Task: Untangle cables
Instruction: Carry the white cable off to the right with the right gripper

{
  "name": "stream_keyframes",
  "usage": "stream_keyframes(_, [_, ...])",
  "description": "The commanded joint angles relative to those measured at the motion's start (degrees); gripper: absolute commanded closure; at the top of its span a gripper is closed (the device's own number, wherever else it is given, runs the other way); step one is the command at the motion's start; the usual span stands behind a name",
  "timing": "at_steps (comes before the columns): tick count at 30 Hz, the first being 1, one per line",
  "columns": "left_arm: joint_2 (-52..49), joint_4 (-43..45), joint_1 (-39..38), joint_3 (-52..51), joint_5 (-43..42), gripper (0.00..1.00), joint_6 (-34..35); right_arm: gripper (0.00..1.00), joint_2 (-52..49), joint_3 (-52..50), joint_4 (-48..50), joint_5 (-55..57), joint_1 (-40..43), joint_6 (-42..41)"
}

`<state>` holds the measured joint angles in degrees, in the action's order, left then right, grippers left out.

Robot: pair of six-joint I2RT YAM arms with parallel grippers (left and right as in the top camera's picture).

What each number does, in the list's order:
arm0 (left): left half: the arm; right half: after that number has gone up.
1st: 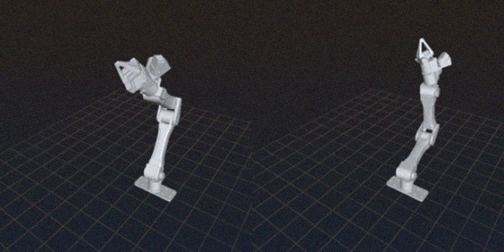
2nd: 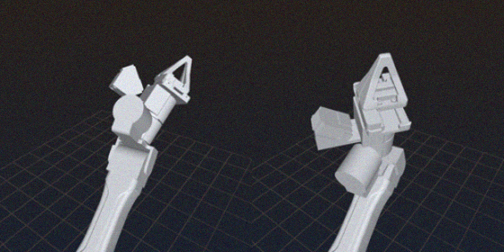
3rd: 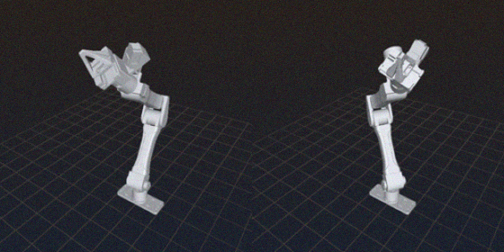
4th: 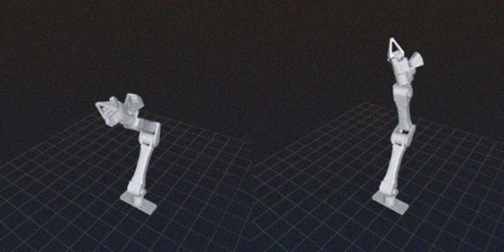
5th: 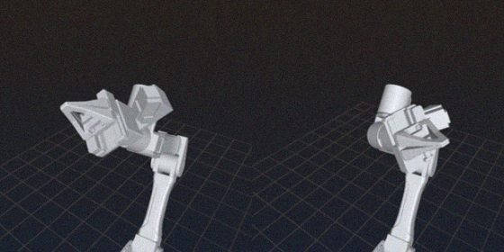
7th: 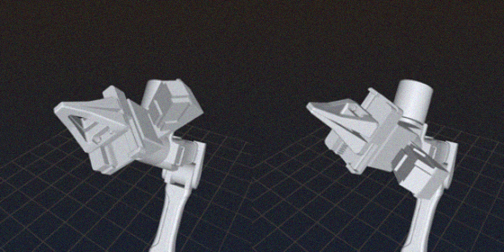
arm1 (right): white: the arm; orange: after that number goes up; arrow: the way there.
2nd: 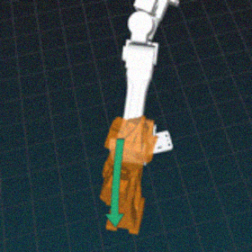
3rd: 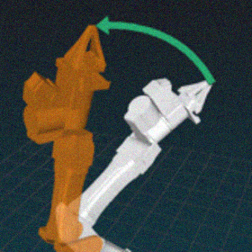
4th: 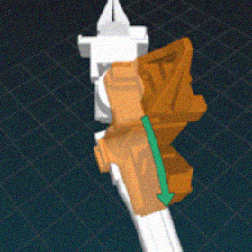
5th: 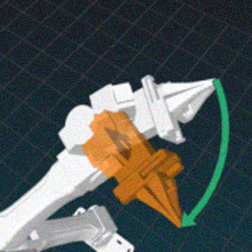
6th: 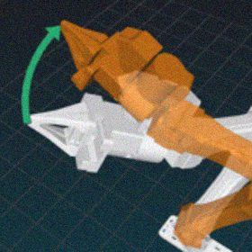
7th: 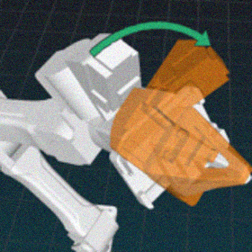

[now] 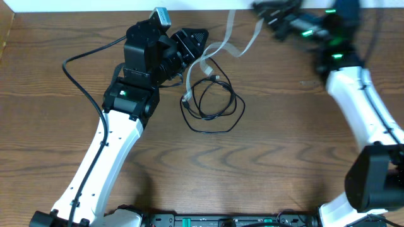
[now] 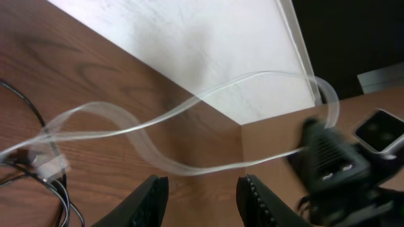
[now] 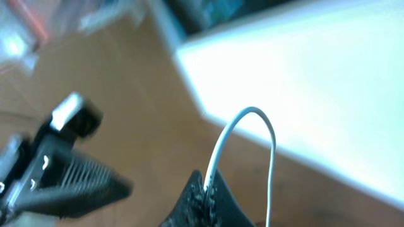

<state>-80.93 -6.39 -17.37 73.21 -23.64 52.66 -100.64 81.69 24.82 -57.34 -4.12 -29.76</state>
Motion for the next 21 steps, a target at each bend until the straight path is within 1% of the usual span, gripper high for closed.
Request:
stream_keyframes(1, [0.50, -0.02, -0.09, 0.52, 0.15, 0.60, -0.57, 0.99, 2.62, 0.94, 7.34, 0.48, 8.68, -16.92])
stream_keyframes(3, [0.50, -0.02, -0.09, 0.52, 0.15, 0.60, -0.57, 0.99, 2.62, 0.94, 8.20, 0.44, 12.61, -19.17])
stream_keyframes(4, [0.50, -0.02, -0.09, 0.52, 0.15, 0.60, -0.57, 0.99, 2.62, 0.94, 7.39, 0.44, 15.50, -19.47])
stream_keyframes(6, [0.50, -0.04, -0.09, 0.52, 0.15, 0.60, -0.57, 0.99, 2.62, 0.94, 5.44, 1.03, 17.97, -18.51])
stream_keyframes(8, [0.50, -0.04, -0.09, 0.52, 0.15, 0.60, -0.57, 0.99, 2.62, 0.94, -1.11, 3.76, 21.75, -13.18])
stream_keyframes(11, [0.50, -0.57, -0.09, 0.52, 0.15, 0.60, -0.59, 0.99, 2.62, 0.94, -14.82, 12.81, 24.74, -3.17])
stream_keyframes(12, [0.50, -0.85, -0.09, 0.52, 0.17, 0.60, -0.57, 0.99, 2.62, 0.94, -17.16, 15.04, 25.18, -1.01])
stream_keyframes(13, [0.50, -1.09, -0.09, 0.50, 0.15, 0.60, -0.57, 0.99, 2.62, 0.94, -21.73, 20.02, 25.77, 3.45])
stream_keyframes(15, [0.50, -1.16, -0.09, 0.42, 0.15, 0.60, -0.57, 0.99, 2.60, 0.92, -28.65, 29.68, 26.93, 8.83])
stream_keyframes(18, [0.50, -1.81, -0.09, 0.42, 0.15, 0.60, -0.59, 0.99, 2.60, 0.92, -35.01, 40.35, 28.52, 14.56])
stream_keyframes(21, [0.50, -2.82, -0.09, 0.42, 0.17, 0.60, -0.59, 0.99, 2.60, 0.92, -36.61, 45.05, 30.49, 16.68])
